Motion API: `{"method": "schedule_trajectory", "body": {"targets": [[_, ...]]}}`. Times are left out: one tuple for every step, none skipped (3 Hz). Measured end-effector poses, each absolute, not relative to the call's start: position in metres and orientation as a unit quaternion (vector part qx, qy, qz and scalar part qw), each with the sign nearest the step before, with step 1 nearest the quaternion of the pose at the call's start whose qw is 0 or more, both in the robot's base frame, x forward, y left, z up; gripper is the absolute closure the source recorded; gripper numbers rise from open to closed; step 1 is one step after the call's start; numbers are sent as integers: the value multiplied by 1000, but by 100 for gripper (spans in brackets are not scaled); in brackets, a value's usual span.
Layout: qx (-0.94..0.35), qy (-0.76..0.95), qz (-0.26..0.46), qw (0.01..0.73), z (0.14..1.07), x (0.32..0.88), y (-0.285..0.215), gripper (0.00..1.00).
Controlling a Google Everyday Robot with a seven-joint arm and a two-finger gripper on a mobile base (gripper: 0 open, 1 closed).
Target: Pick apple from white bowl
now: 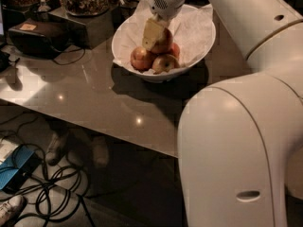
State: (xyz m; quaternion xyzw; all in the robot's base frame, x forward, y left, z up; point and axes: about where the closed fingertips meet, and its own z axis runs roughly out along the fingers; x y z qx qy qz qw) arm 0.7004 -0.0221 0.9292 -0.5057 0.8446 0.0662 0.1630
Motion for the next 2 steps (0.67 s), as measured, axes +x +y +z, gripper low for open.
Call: {"method": "schedule_trajectory", "body": {"targets": [[-506,845,66,163,929,700,-22,12],[-506,845,66,163,929,700,-22,0]]}}
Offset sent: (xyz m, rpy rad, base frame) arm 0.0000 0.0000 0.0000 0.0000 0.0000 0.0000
